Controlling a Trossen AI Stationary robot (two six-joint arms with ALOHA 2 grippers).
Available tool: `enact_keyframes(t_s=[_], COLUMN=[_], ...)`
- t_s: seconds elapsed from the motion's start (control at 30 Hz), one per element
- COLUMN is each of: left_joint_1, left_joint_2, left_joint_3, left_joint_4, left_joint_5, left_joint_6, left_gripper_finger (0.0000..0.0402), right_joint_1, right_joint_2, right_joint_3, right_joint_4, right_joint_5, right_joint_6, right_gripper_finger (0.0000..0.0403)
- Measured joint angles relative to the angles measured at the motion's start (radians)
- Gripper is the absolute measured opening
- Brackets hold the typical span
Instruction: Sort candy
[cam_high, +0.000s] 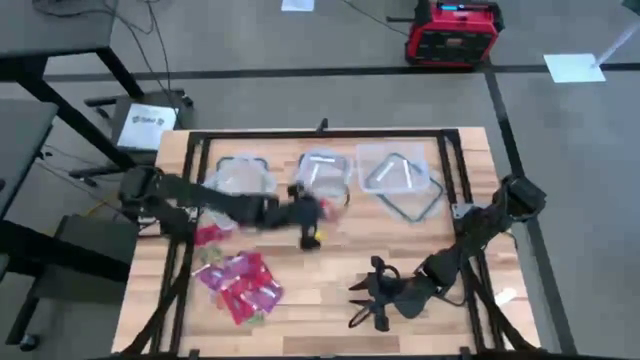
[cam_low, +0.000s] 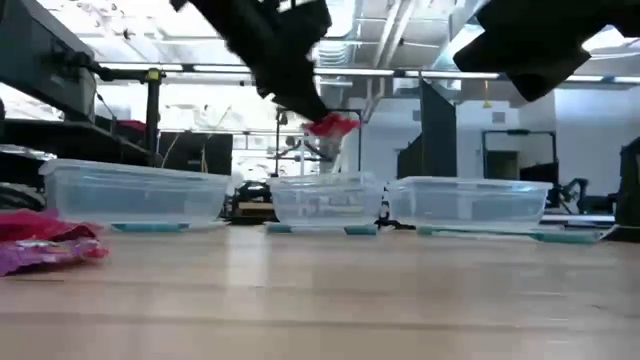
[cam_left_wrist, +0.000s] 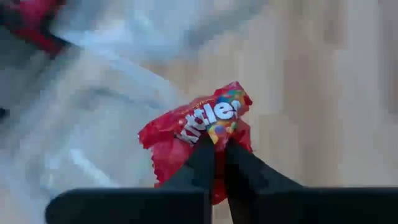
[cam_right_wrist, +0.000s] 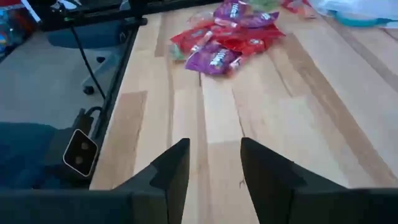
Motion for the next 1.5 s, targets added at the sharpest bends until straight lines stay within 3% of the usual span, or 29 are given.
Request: enact_keyframes(t_s=[0.33, 0.6, 0.77, 0.97, 1.2, 1.5], left_joint_1=[0.290, 0.316, 0.215, -0.022, -0.281, -0.448], left_joint_2=[0.009, -0.011, -0.107, -0.214, -0.215, -0.059], left_joint_3=[0.000, 0.000, 0.001, 0.002, -0.004, -0.008], left_joint_4=[0.048, -0.121, -0.381, -0.655, -0.665, -0.741], left_joint_5=[0.254, 0.283, 0.287, 0.306, 0.304, 0.304], left_joint_6=[0.017, 0.001, -0.063, -0.311, -0.433, -0.435], left_gripper_finger=[0.0058, 0.0126, 0.0128, 0.0128, 0.0127, 0.0127], right_joint_1=[0.019, 0.002, -0.018, -0.023, -0.033, -0.032], right_joint_2=[0.003, 0.003, 0.003, 0.003, 0.003, 0.003], right_joint_3=[0.000, 0.000, 0.000, 0.000, 0.000, 0.000], right_joint_4=[-0.030, -0.035, -0.048, -0.056, -0.095, -0.101], right_joint_5=[0.005, 0.005, 0.004, 0.001, 0.002, 0.001], right_joint_6=[0.002, -0.004, -0.004, 0.001, 0.054, 0.064], right_gripper_finger=[0.0132, 0.0132, 0.0132, 0.0132, 0.0132, 0.0132])
